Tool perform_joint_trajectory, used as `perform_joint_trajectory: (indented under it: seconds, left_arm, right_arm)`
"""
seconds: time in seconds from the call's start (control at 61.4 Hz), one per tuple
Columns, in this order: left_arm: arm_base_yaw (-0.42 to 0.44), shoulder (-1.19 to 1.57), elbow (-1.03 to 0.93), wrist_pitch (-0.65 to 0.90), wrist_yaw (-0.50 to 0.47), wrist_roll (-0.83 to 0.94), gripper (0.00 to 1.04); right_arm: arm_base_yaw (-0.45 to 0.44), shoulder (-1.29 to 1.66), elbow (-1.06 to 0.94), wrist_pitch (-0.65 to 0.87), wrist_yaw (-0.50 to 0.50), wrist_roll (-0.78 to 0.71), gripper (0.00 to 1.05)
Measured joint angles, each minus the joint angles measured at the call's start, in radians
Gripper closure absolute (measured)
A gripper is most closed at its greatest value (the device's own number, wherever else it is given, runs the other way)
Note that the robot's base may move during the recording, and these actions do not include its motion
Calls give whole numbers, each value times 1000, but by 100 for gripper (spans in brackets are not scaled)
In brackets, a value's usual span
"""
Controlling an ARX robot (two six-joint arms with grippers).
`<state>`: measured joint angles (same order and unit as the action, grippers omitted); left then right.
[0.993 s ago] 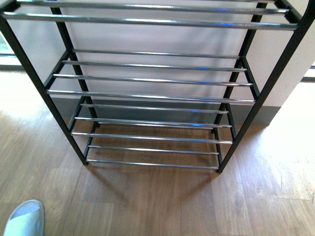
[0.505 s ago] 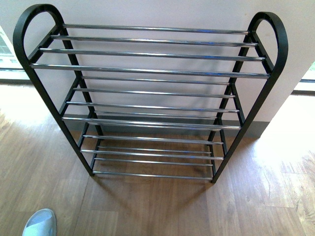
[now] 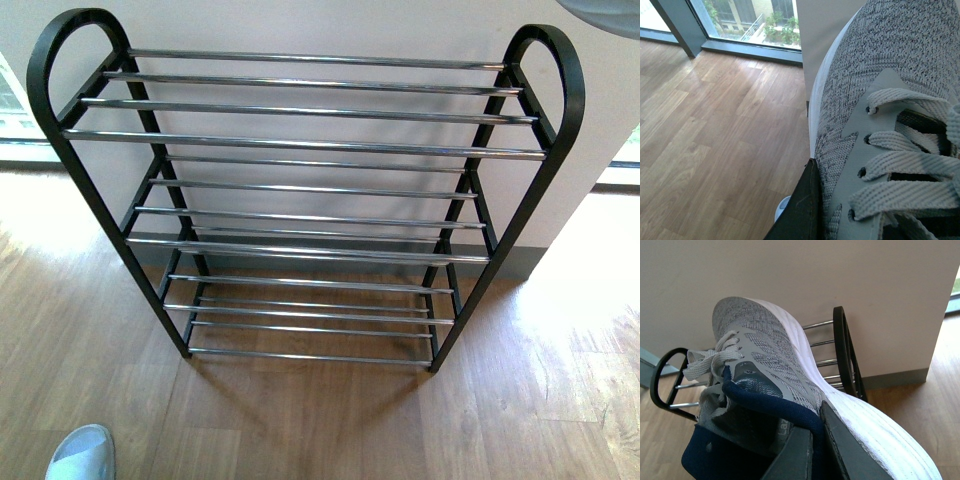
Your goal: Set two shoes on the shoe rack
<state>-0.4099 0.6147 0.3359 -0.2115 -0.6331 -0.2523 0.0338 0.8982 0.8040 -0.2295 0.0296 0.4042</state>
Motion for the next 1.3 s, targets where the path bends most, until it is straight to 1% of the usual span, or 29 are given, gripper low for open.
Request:
perform_joint_trajectory:
  seconds: [0.049, 0.098, 0.13, 0.212, 0.309, 0.488, 0.7, 0.879, 1.09, 1.204, 1.302]
  left_arm:
    - [0, 0, 0, 0, 0, 0, 102]
    - [0, 0, 0, 0, 0, 0, 102]
    - [0, 0, 0, 0, 0, 0, 102]
    - [0, 0, 0, 0, 0, 0, 102]
    - [0, 0, 0, 0, 0, 0, 102]
    - [0, 0, 0, 0, 0, 0, 102]
    - [0, 0, 0, 0, 0, 0, 102]
    - [0, 0, 0, 0, 0, 0, 102]
    - [0, 0, 0, 0, 0, 0, 102]
    - [0, 0, 0, 0, 0, 0, 102]
    - [0, 0, 0, 0, 0, 0, 102]
  right_arm:
    - [54, 72, 45, 0, 69, 50, 103]
    - [87, 117, 71, 0, 109, 80, 103]
    - [130, 178, 102, 3, 158, 118, 103]
    - [181, 265, 142, 9, 217, 164, 103]
    - [215, 370, 185, 21, 267, 214, 103]
    - [214, 522, 254, 45, 335, 267, 103]
    - [162, 655, 339, 60, 406, 291, 103]
    - [124, 735, 375, 92, 415, 314, 103]
    - [98, 811, 424, 115, 333, 378, 103]
    - [100, 826, 434, 128, 311, 389, 103]
    - [105, 841, 446, 114, 257, 406, 103]
